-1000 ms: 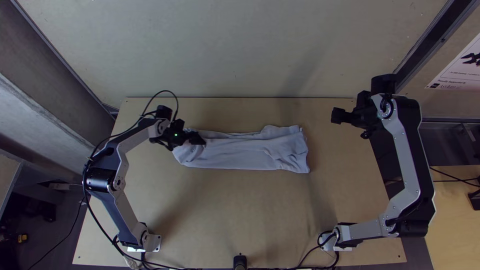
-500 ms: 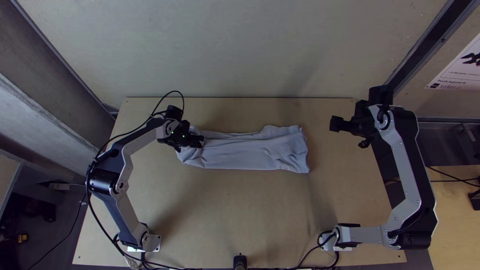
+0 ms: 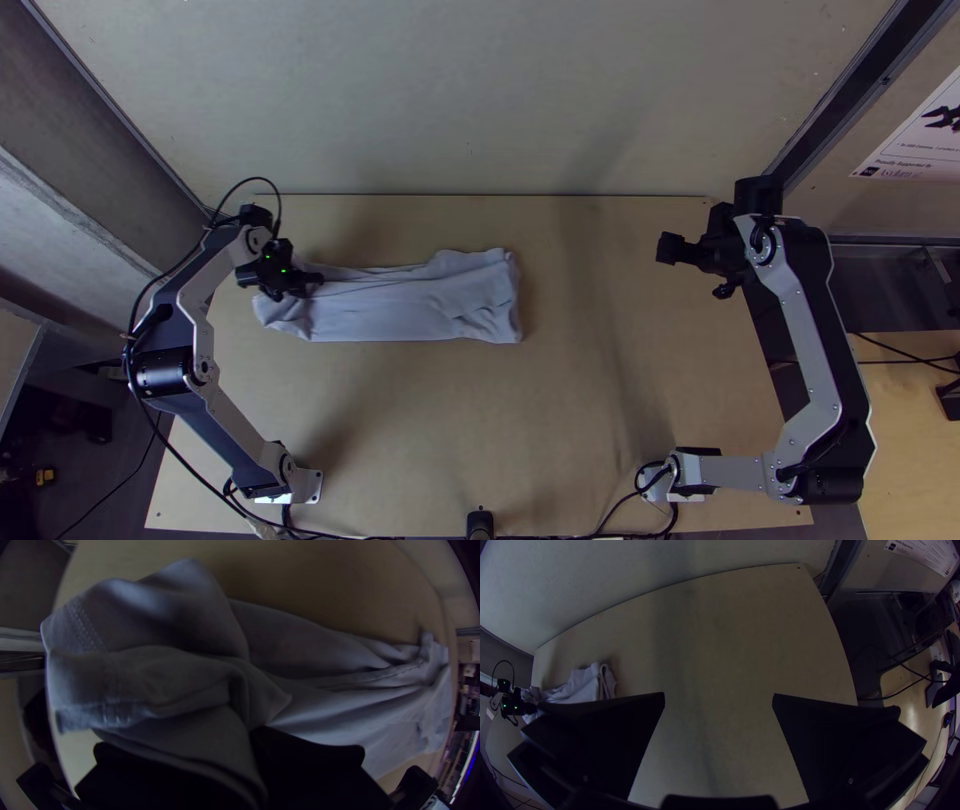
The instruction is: Fold the t-shirt
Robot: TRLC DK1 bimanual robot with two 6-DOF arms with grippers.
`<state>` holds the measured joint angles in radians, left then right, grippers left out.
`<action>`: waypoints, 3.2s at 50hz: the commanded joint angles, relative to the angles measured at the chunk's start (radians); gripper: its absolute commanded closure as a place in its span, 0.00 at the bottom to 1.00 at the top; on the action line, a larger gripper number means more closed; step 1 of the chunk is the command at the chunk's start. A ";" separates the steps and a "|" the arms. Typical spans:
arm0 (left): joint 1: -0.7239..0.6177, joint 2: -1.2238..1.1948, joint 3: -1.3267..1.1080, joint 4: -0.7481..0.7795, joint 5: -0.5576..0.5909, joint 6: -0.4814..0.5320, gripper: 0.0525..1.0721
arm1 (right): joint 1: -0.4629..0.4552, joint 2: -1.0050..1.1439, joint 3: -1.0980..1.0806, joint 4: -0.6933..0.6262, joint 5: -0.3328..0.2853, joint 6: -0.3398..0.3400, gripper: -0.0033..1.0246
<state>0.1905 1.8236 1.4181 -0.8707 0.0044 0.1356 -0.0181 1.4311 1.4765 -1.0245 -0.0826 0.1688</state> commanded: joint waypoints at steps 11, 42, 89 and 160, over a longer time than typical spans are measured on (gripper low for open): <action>0.064 -0.122 0.044 -0.017 -0.238 0.236 0.98 | 0.017 -0.038 -0.044 0.020 0.001 0.044 0.04; -0.352 -0.162 0.185 -0.261 -0.425 0.096 0.98 | -0.049 -0.120 -0.117 0.023 0.000 0.031 0.04; -0.826 0.385 0.886 -0.475 -0.207 -0.372 0.04 | -0.077 -0.218 -0.278 0.060 -0.028 0.008 0.04; -0.280 -0.564 0.360 -0.128 0.132 -0.174 0.04 | -0.089 -0.411 0.050 0.417 -0.019 -0.204 0.04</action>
<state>-0.1360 1.3994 1.8984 -1.0760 0.1375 -0.0956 -0.0959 1.1107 1.5269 -0.6670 -0.1040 0.0288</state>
